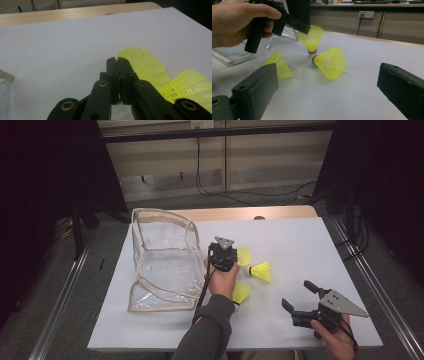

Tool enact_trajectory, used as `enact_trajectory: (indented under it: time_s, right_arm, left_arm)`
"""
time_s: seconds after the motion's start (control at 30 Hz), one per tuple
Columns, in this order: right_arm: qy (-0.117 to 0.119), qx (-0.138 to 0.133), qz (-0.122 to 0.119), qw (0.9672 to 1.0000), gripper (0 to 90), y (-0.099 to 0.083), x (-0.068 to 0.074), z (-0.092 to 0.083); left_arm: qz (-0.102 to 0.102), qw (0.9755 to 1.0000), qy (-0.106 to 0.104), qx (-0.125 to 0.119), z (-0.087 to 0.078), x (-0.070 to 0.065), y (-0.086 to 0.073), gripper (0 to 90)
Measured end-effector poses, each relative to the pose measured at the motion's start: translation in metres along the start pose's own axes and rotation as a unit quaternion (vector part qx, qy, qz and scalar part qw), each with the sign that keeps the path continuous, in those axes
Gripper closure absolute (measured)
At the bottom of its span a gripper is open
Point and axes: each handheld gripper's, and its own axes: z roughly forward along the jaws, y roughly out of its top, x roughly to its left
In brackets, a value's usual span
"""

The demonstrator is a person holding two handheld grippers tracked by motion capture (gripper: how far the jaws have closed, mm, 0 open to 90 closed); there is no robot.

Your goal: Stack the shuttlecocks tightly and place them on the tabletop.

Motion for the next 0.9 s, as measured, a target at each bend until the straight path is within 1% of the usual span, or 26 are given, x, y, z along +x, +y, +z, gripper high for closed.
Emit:
enact_trajectory:
  time_s: [0.03,0.07,0.17,0.27,0.33,0.4,0.43,0.57,0.63,0.7,0.83,0.87,0.9]
  right_arm:
    - [0.000,0.000,0.000,1.0000,2.6,0.000,0.000,0.000]
    - [0.000,0.000,0.001,1.0000,2.6,0.000,0.000,0.000]
    - [0.001,0.001,-0.001,1.0000,2.6,0.000,0.001,0.000]
    - [0.001,0.001,-0.001,1.0000,2.6,0.000,0.001,0.000]
    - [-0.001,0.001,-0.001,1.0000,2.6,0.000,0.001,0.000]
    - [0.000,0.001,-0.001,1.0000,2.6,0.000,0.001,0.000]
    - [0.001,0.000,-0.001,1.0000,2.6,0.000,0.001,0.000]
    - [-0.001,0.001,0.000,1.0000,2.6,0.000,0.002,0.001]
    - [-0.001,0.001,-0.001,1.0000,2.6,0.000,0.002,0.000]
    - [-0.001,0.000,0.000,1.0000,2.6,0.000,0.001,0.000]
    - [-0.002,0.001,-0.003,1.0000,2.6,0.000,0.002,0.000]
    - [-0.001,0.001,-0.003,1.0000,2.6,0.000,0.002,0.000]
    - [-0.002,0.001,-0.004,1.0000,2.6,0.000,0.002,0.000]
  left_arm:
    - [0.001,1.0000,-0.001,0.002,-0.001,0.000,0.000,89.2]
    - [-0.002,1.0000,-0.003,0.004,-0.002,0.000,0.000,89.5]
    - [0.002,0.9999,-0.003,0.013,-0.005,0.001,0.000,89.9]
    - [-0.007,0.9998,-0.006,0.018,-0.008,0.002,0.000,90.0]
    - [-0.004,0.9997,-0.005,0.022,-0.010,0.003,0.000,90.0]
    - [-0.008,0.9997,-0.003,0.023,-0.012,0.003,-0.001,90.0]
    - [-0.005,0.9997,-0.002,0.026,-0.013,0.004,-0.001,90.0]
    - [-0.014,0.9996,0.001,0.026,-0.017,0.005,-0.001,90.0]
    - [-0.013,0.9994,0.001,0.033,-0.019,0.005,-0.003,90.0]
    - [-0.013,0.9995,0.002,0.029,-0.020,0.005,-0.004,90.0]
    - [-0.017,0.9993,0.003,0.032,-0.023,0.005,-0.004,90.0]
    - [-0.020,0.9994,0.006,0.027,-0.023,0.006,-0.003,90.0]
    - [-0.020,0.9994,0.006,0.028,-0.023,0.006,-0.003,90.0]
